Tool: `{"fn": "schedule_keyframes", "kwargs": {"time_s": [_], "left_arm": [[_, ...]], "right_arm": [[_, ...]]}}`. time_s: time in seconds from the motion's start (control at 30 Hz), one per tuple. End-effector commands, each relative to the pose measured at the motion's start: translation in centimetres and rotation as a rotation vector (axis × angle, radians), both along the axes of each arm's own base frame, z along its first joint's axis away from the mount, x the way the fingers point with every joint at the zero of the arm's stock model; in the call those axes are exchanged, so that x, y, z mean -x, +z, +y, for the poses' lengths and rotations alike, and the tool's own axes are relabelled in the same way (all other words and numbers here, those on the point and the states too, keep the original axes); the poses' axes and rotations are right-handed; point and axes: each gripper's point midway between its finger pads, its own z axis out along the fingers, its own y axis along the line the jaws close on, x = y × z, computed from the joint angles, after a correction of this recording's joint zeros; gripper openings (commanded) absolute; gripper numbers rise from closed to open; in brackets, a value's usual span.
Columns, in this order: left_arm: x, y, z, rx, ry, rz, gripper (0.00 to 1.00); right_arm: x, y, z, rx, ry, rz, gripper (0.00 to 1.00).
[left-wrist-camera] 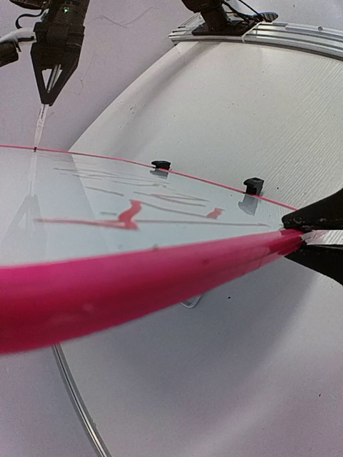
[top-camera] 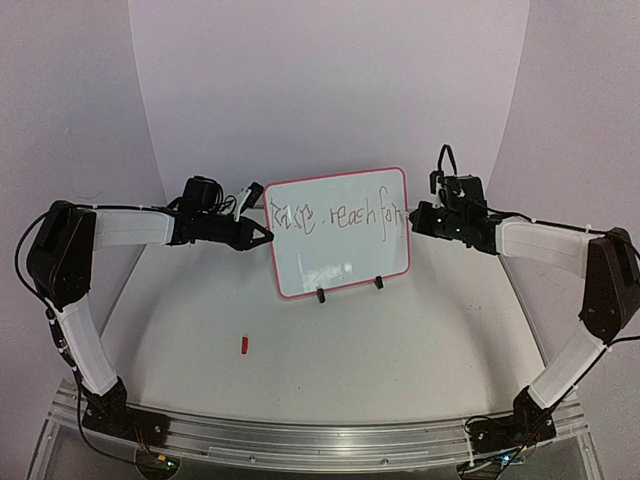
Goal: Write a sentence on the whiteboard
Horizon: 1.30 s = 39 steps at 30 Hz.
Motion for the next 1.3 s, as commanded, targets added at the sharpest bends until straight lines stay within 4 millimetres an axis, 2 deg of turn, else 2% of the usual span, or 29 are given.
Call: {"fn": "schedule_keyframes", "kwargs": {"time_s": [0.0, 0.27, 0.43, 0.6, 0.77, 0.87, 0.97, 1.13, 1.2, 1.23, 1.27], "left_arm": [[-0.6, 0.1, 1.0, -0.059, 0.039, -0.037, 0.0], [-0.5, 0.2, 0.9, -0.054, 0.039, -0.036, 0.0], [-0.5, 0.0, 1.0, -0.058, 0.04, -0.031, 0.0], [-0.5, -0.1, 0.9, -0.053, 0.04, -0.024, 0.0], [-0.5, 0.0, 0.8, -0.052, 0.037, -0.016, 0.0], [-0.4, 0.1, 0.8, -0.048, 0.035, -0.015, 0.0], [-0.2, 0.1, 0.8, -0.043, 0.033, -0.012, 0.0], [-0.1, 0.3, 0.8, -0.038, 0.032, -0.009, 0.0], [0.0, 0.5, 0.7, -0.034, 0.026, -0.01, 0.0], [0.0, 0.5, 0.7, -0.032, 0.023, -0.01, 0.0], [0.0, 0.5, 0.7, -0.03, 0.022, -0.009, 0.0]], "right_arm": [[-1.0, 2.5, -0.9, -0.013, -0.054, -0.067, 0.0], [-0.9, 2.3, -0.3, -0.025, -0.028, -0.058, 0.0], [-0.2, 3.5, -0.3, -0.042, -0.011, -0.079, 0.0], [1.2, 4.9, -0.2, -0.067, 0.018, -0.099, 0.0], [3.5, 6.8, -0.2, -0.11, 0.064, -0.126, 0.0], [4.7, 7.5, 0.5, -0.138, 0.108, -0.125, 0.0], [6.2, 7.7, 2.4, -0.159, 0.164, -0.118, 0.0], [9.2, 6.7, 8.2, -0.128, 0.278, -0.104, 0.0], [9.8, 6.3, 10.1, -0.129, 0.313, -0.094, 0.0], [10.7, 5.8, 12.1, -0.137, 0.361, -0.092, 0.0], [11.0, 5.6, 13.0, -0.14, 0.38, -0.093, 0.0]]}}
